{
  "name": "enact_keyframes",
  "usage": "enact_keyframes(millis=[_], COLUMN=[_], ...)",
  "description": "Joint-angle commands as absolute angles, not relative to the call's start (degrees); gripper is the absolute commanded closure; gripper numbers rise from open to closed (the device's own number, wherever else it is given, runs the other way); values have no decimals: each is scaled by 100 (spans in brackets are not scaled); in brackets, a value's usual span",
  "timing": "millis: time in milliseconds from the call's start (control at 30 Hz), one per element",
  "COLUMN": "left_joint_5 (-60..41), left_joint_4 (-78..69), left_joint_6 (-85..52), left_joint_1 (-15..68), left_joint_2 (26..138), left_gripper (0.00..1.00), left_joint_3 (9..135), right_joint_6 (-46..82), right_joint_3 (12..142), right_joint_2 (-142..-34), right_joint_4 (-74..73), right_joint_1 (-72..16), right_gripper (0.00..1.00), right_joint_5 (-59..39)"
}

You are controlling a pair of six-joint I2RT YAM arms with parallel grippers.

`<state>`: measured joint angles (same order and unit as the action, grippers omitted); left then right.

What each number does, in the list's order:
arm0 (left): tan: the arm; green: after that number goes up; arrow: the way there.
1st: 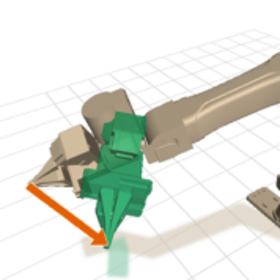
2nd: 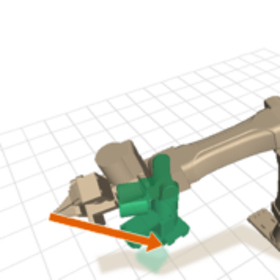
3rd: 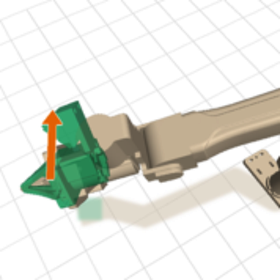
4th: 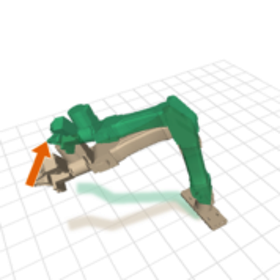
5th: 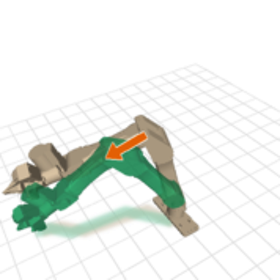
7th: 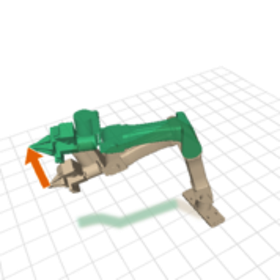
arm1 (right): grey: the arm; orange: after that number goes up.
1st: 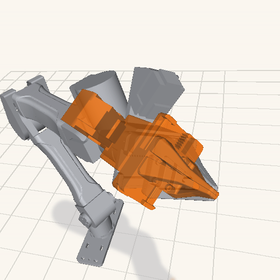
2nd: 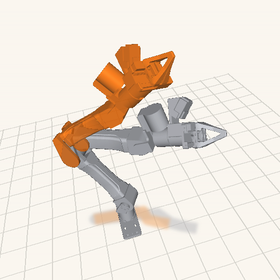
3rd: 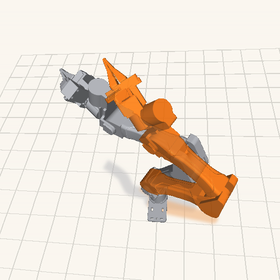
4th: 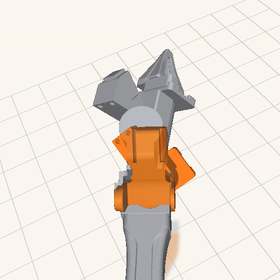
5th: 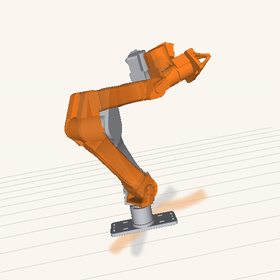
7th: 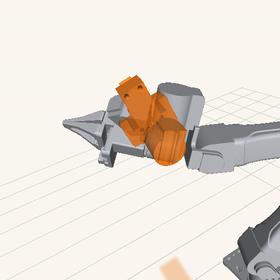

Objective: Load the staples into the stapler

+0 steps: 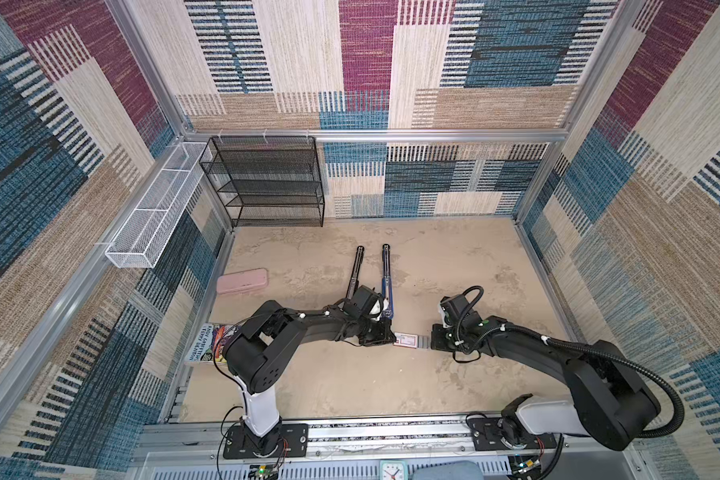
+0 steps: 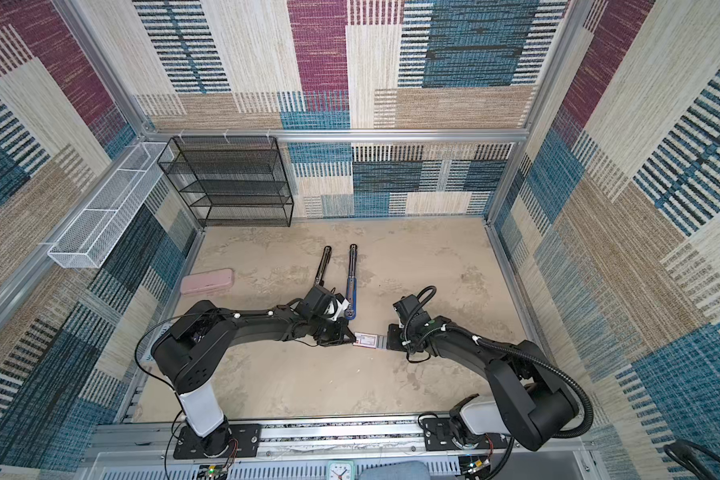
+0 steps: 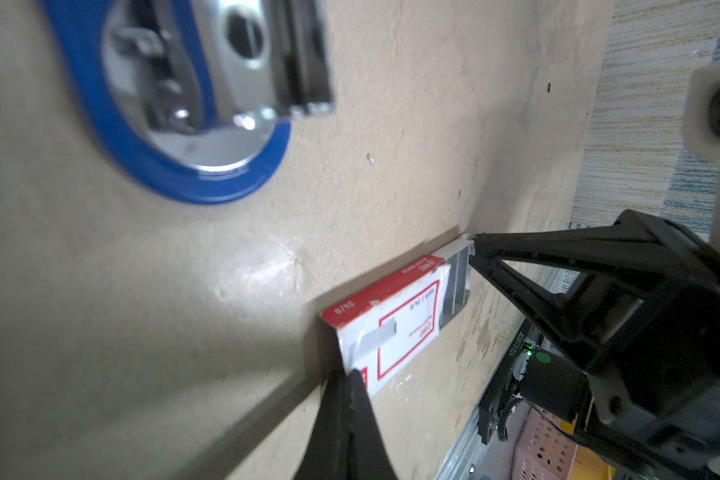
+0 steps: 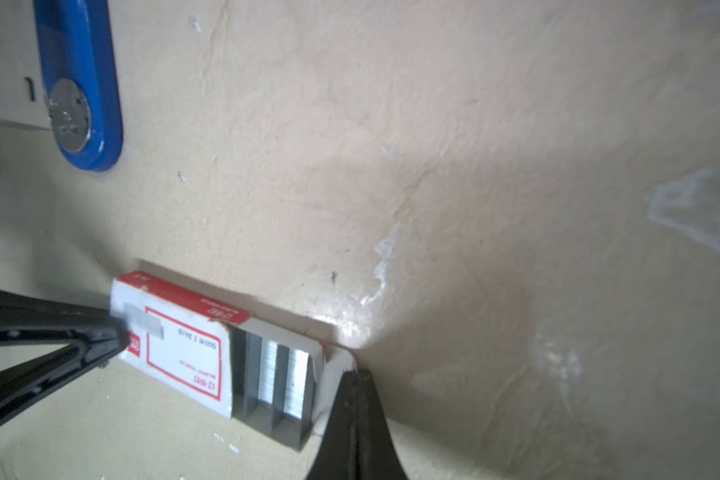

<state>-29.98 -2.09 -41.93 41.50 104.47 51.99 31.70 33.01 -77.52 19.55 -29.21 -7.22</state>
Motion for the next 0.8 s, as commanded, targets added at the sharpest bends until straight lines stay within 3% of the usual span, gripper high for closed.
enact_keyframes(millis=[0,767], left_joint_5=[-2935,-2859], left_joint_4=[-148,153], left_joint_6=[-4115,-3837], left_joint_1=[4140,4131], left_joint_2=[10406,10286], left_gripper=[100,100], left_joint_3=[5186,5120], right_joint_6=[3209,3155], right_joint_3=[3298,3375], right_joint_2=[-7722,-7604], right_joint_4=[2062,2125], right_joint_1=[-2918,-2848], right_gripper=[100,100], right_joint_5=[-598,-580])
